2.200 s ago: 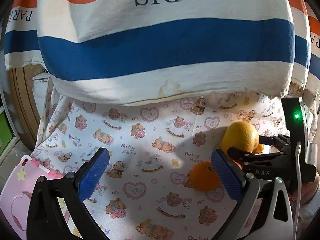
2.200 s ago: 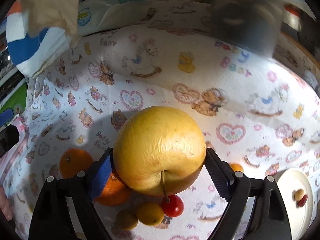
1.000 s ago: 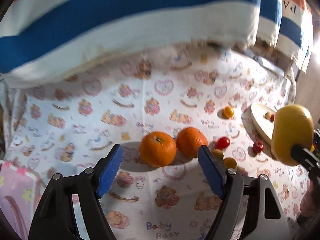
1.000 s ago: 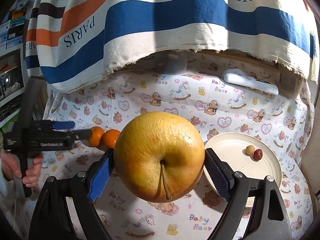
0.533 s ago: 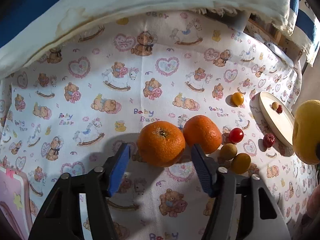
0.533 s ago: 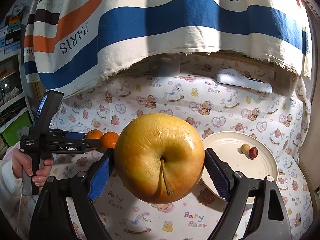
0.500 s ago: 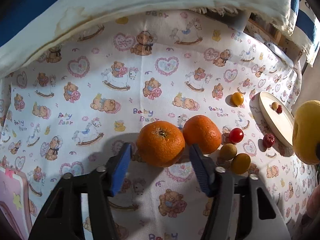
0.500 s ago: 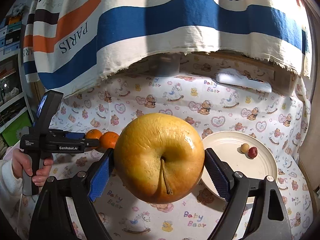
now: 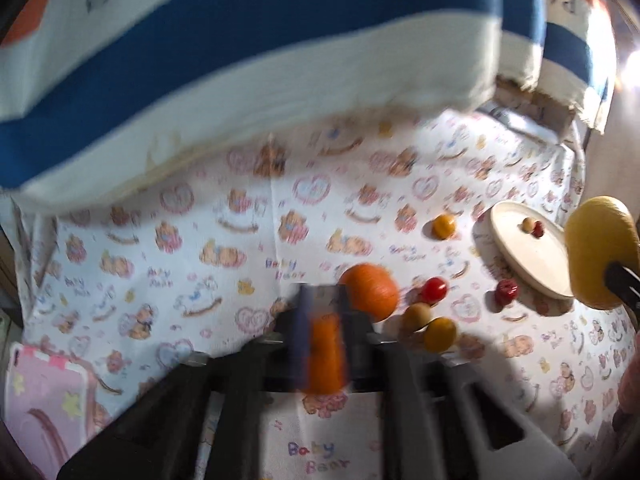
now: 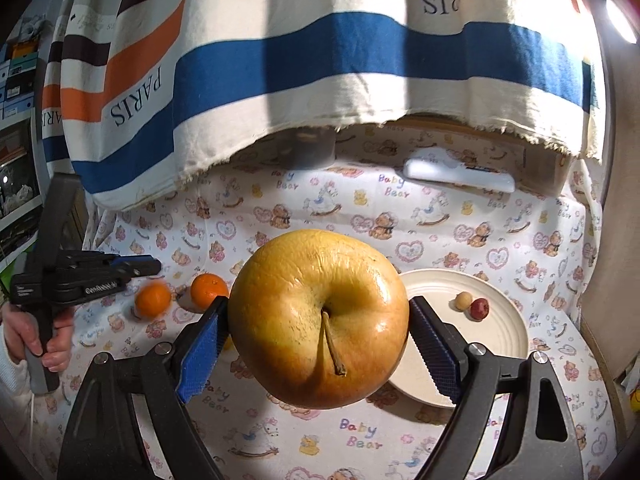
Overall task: Organize fruits
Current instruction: 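Close left gripper on the tangerine while right gripper holds the apple aloft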
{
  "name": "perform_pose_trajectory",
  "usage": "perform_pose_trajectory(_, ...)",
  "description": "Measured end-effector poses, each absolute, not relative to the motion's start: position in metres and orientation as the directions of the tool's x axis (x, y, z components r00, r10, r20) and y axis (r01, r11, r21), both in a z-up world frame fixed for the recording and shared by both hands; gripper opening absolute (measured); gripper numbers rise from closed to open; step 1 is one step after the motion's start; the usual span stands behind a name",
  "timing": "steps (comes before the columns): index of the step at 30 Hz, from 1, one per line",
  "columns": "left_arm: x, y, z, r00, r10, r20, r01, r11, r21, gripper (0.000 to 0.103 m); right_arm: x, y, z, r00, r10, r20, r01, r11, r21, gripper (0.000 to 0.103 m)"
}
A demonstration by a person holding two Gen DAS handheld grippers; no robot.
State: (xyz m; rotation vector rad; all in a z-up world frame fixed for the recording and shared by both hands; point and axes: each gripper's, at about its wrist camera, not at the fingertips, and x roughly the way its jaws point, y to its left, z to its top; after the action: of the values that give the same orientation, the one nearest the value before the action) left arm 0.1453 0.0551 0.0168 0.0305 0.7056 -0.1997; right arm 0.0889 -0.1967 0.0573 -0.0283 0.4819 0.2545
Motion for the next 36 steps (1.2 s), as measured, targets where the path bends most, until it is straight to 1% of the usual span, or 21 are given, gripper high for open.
perform_pose_trajectory(3,0.141,0.05,0.03,0.759,-0.159,-0.631,0.185,0.982,-0.026,0.009,0.086,-0.2,0.06,0.858,0.232,-0.458,-0.243,0.969,0.035,0.089)
perform_pose_trajectory(5,0.14,0.05,0.031,0.762,-0.149,-0.63,0.18,0.984,-0.015,0.017,0.084,-0.202,0.06,0.856,0.232,-0.462,-0.242,0.969,0.037,0.089)
perform_pose_trajectory(6,0.139,0.051,0.031,0.764,-0.143,-0.629,0.174,0.985,-0.012,0.033,0.082,-0.203,0.06,0.854,0.231,-0.465,-0.242,0.97,0.038,0.089)
perform_pose_trajectory(7,0.137,0.055,0.03,0.766,-0.137,-0.628,0.165,0.986,-0.014,0.046,0.081,-0.204,0.059,0.854,0.231,-0.467,-0.241,0.97,0.039,0.089)
perform_pose_trajectory(8,0.136,0.058,0.029,0.768,-0.134,-0.627,0.158,0.987,-0.018,0.048,0.08,-0.205,0.059,0.853,0.229,-0.468,-0.24,0.97,0.038,0.089)
perform_pose_trajectory(11,0.135,0.059,0.02,0.742,-0.153,-0.653,0.183,0.983,-0.023,0.049,0.079,-0.207,0.059,0.854,0.222,-0.471,-0.234,0.972,0.034,0.089)
perform_pose_trajectory(13,0.135,0.056,0.013,0.72,-0.17,-0.673,0.21,0.977,-0.023,0.054,0.08,-0.209,0.058,0.854,0.221,-0.471,-0.229,0.973,0.04,0.089)
perform_pose_trajectory(16,0.139,0.049,0.001,0.697,-0.168,-0.697,0.223,0.975,-0.011,0.057,0.08,-0.209,0.058,0.853,0.225,-0.471,-0.23,0.972,0.048,0.089)
perform_pose_trajectory(20,0.15,0.049,-0.017,0.641,-0.2,-0.741,0.219,0.973,-0.074,0.057,0.078,-0.21,0.059,0.853,0.23,-0.469,-0.236,0.971,0.047,0.089)
perform_pose_trajectory(21,0.152,0.049,-0.02,0.629,-0.204,-0.75,0.218,0.973,-0.082,0.06,0.077,-0.21,0.059,0.854,0.228,-0.468,-0.235,0.971,0.045,0.089)
perform_pose_trajectory(22,0.153,0.049,-0.022,0.631,-0.198,-0.75,0.214,0.974,-0.076,0.06,0.076,-0.211,0.059,0.855,0.226,-0.467,-0.233,0.971,0.044,0.089)
perform_pose_trajectory(28,0.157,0.048,-0.033,0.597,-0.188,-0.78,0.211,0.975,-0.074,0.059,0.074,-0.222,0.059,0.865,0.202,-0.459,-0.198,0.979,0.058,0.089)
perform_pose_trajectory(29,0.157,0.048,-0.034,0.594,-0.184,-0.783,0.208,0.976,-0.071,0.058,0.074,-0.224,0.059,0.865,0.199,-0.46,-0.191,0.979,0.065,0.089)
perform_pose_trajectory(30,0.157,0.048,-0.035,0.595,-0.181,-0.783,0.204,0.976,-0.071,0.051,0.075,-0.226,0.059,0.865,0.198,-0.46,-0.188,0.98,0.068,0.089)
perform_pose_trajectory(34,0.153,0.051,-0.034,0.618,-0.171,-0.767,0.181,0.981,-0.073,0.049,0.073,-0.23,0.059,0.869,0.185,-0.46,-0.181,0.982,0.052,0.089)
perform_pose_trajectory(36,0.146,0.051,-0.027,0.655,-0.157,-0.739,0.175,0.983,-0.055,0.049,0.072,-0.232,0.061,0.872,0.18,-0.456,-0.18,0.983,0.045,0.089)
